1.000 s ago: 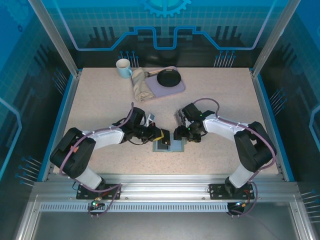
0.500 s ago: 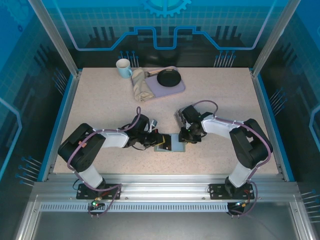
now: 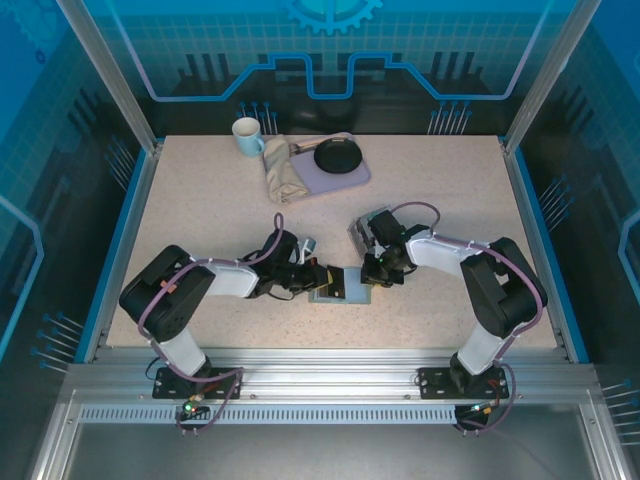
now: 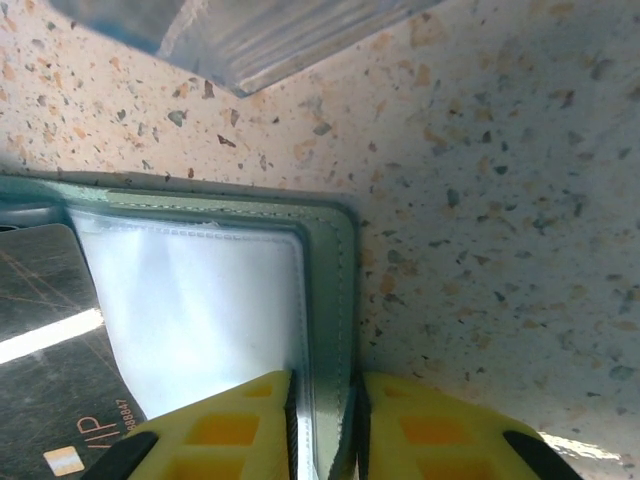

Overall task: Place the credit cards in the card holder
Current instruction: Insert the credit card into the card slot.

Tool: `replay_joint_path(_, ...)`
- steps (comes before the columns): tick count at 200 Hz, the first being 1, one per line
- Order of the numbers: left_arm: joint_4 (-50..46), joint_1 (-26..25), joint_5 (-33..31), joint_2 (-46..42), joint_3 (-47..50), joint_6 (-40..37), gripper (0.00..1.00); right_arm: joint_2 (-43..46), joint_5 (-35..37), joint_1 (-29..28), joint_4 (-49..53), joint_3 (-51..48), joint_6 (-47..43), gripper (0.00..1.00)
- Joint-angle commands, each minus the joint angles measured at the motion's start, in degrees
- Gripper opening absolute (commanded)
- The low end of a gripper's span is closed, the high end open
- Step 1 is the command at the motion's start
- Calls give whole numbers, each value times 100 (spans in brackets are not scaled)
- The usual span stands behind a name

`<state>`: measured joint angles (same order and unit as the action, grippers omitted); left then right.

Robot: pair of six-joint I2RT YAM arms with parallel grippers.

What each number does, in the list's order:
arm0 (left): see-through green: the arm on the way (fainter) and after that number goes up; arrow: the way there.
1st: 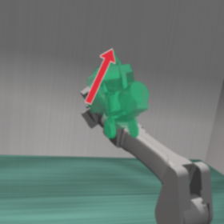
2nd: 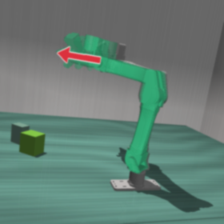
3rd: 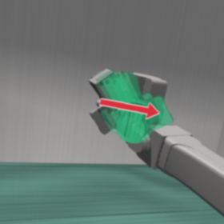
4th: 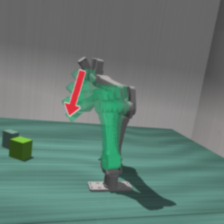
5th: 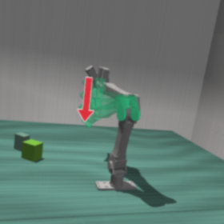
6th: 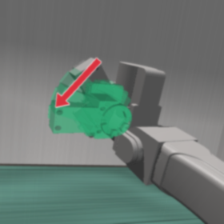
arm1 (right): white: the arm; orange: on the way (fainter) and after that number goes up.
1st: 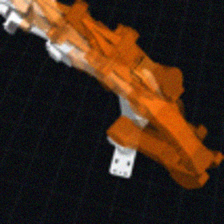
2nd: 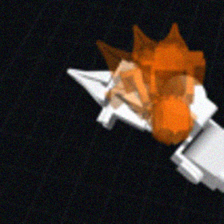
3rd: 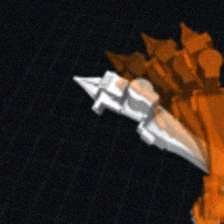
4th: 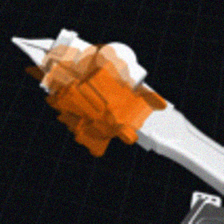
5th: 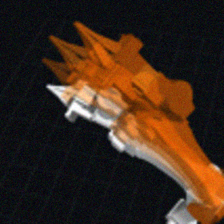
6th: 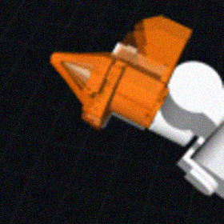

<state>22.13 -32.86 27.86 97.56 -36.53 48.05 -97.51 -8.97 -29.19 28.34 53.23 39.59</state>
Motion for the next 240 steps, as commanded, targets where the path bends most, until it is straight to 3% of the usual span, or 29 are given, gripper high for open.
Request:
replay_joint_path(1,19,-48,81,133,-37,-28,0,-377,-192,-43,-344,-248,83,21)
replay_joint_path(70,-473,-197,96,262,-301,-362,0,-421,-336,-34,-515,-419,163,21)
replay_joint_path(164,-758,-428,-127,531,-743,-110,5,-382,-553,-21,-670,-510,281,20)
replay_joint_path(240,-2355,-725,-725,433,-1400,-635,19,-211,-593,57,-705,-601,356,21)
